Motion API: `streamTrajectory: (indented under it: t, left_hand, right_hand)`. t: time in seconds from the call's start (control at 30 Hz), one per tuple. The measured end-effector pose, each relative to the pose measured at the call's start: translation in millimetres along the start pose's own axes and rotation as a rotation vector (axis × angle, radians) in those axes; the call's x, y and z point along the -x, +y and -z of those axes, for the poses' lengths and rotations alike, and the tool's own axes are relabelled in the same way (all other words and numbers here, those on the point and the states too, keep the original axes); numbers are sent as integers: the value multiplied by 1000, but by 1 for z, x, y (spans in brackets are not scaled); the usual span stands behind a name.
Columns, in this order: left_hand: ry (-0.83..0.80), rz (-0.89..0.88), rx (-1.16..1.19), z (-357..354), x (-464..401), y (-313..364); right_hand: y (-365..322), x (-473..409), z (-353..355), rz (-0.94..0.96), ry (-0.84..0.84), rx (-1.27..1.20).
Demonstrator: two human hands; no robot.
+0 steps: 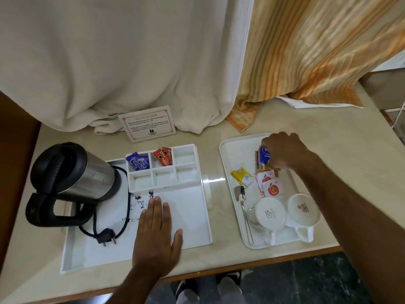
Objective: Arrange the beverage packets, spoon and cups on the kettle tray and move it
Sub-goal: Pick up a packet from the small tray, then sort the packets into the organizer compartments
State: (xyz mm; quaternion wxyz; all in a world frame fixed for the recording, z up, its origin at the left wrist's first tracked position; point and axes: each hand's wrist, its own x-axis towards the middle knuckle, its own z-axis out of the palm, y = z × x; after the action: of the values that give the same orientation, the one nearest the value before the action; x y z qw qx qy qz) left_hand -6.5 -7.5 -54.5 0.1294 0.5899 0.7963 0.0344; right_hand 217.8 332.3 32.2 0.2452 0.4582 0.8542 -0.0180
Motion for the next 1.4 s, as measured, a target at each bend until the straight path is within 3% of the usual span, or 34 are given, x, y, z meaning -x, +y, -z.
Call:
streamTrajectory:
  t: [0.13,0.4,0.57,0.73,0.83,0.97,1.2,1.4]
  left_hand:
    - [1,-7,-8,0,-1,0]
    - [1,-11,-18,-6,0,-3]
    - [13,-14,-16,-4,0,-2]
    - [15,-8,-19,-5,-1,-1]
    - [21,-13,-26,-6,0,-2]
    - [37,-25,-28,-6,-1,-2]
    - [39,-18,-32,-5,-1,-1]
    - [46,-8,-25,-3,-1,0]
  right_hand:
    - [2,1,-11,-21,64,-54]
    - [2,-6,-4,-77,-105,-209]
    - [9,-8,13,-127,-47,-300]
    - [-9,1,40,39,211,-610]
    - [-56,9,64,205,204,-884]
    - [-124,4,80,368,179,-748]
    - [-180,-11,75,283,293,-385]
    - [-196,-24,60,273,306,-307]
